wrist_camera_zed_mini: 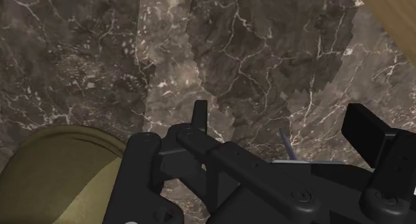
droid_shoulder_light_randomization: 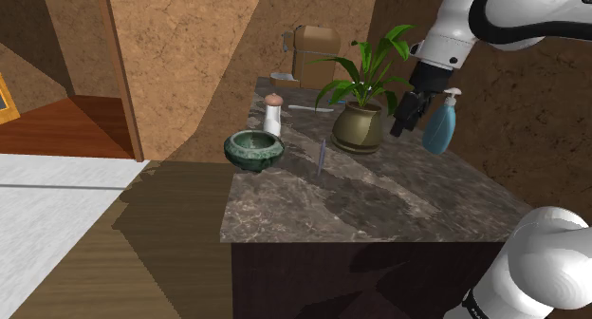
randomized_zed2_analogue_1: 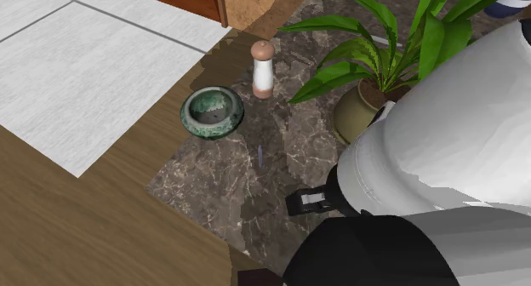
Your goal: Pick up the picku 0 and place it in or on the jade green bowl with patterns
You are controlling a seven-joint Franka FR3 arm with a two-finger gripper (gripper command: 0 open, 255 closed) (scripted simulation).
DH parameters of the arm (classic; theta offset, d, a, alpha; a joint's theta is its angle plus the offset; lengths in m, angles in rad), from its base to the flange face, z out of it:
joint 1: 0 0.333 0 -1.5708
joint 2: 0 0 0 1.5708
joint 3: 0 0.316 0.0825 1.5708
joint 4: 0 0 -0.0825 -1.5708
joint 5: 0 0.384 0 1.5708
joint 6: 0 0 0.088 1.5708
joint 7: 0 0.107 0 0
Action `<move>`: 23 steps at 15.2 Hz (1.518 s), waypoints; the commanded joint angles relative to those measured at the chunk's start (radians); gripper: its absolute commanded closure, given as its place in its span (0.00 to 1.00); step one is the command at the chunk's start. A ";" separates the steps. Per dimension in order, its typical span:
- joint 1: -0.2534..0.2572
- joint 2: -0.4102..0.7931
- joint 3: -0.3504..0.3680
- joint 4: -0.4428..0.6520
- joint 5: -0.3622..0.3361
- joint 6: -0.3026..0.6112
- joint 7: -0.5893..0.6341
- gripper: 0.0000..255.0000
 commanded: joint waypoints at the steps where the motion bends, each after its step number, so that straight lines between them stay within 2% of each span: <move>1: 0.000 0.000 0.000 0.000 0.000 0.000 0.000 0.00; 5: 0.017 -0.129 0.070 -0.245 0.036 0.327 0.038 0.00; 9: 0.038 -0.176 0.165 -0.448 0.079 0.693 0.088 0.00; 13: 0.034 -0.093 0.300 -0.586 0.113 1.121 0.162 0.00; 15: -0.012 0.003 0.398 -0.620 0.115 1.359 0.218 0.00; 16: -0.059 0.059 0.464 -0.627 0.112 1.479 0.251 0.00; 23: -0.174 0.215 0.555 -0.585 0.092 1.620 0.265 0.00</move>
